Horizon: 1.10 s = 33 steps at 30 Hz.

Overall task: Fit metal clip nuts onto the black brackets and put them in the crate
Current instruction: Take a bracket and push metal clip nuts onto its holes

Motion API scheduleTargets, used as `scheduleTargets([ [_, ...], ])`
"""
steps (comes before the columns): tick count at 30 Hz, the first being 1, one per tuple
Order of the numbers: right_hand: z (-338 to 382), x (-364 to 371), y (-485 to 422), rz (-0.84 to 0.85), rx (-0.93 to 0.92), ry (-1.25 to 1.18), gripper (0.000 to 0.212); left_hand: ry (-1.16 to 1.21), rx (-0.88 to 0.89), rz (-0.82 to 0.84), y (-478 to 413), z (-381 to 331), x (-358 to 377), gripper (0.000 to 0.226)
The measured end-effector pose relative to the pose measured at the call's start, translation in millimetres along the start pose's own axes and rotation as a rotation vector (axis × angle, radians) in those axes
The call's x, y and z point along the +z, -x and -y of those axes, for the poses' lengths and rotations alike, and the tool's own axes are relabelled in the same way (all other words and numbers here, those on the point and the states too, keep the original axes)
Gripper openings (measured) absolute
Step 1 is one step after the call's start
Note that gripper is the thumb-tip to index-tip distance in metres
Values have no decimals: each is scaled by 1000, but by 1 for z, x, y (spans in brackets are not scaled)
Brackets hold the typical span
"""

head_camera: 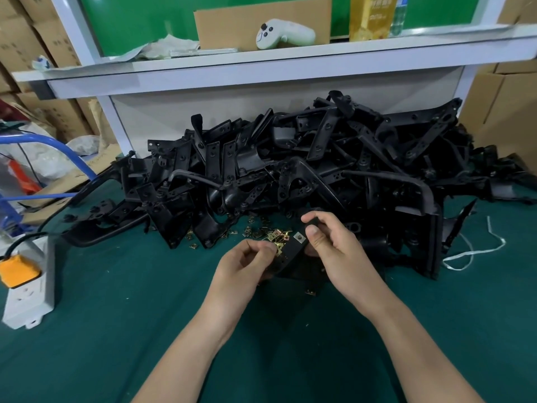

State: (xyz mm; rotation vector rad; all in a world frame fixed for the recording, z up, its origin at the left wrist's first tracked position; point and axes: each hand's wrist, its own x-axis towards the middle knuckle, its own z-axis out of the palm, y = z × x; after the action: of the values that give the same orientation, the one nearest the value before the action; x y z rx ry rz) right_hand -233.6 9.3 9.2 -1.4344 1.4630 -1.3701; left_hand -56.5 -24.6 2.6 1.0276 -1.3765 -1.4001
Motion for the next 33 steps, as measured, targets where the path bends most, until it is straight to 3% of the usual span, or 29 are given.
scheduleTargets([
  [3,0,-1,-2,-28,-16,-48,15,-110,105,12,5,-2,2,6],
  [7,-1,-2,-3,-59,-31,-104,16,-309,227,26,13,1,10,38],
  [13,1,2,-2,-44,-54,-134,16,-350,320,-68,13,2,11,37],
  [33,1,4,-2,-53,-46,-158,16,-397,308,-93,11,1,8,33],
])
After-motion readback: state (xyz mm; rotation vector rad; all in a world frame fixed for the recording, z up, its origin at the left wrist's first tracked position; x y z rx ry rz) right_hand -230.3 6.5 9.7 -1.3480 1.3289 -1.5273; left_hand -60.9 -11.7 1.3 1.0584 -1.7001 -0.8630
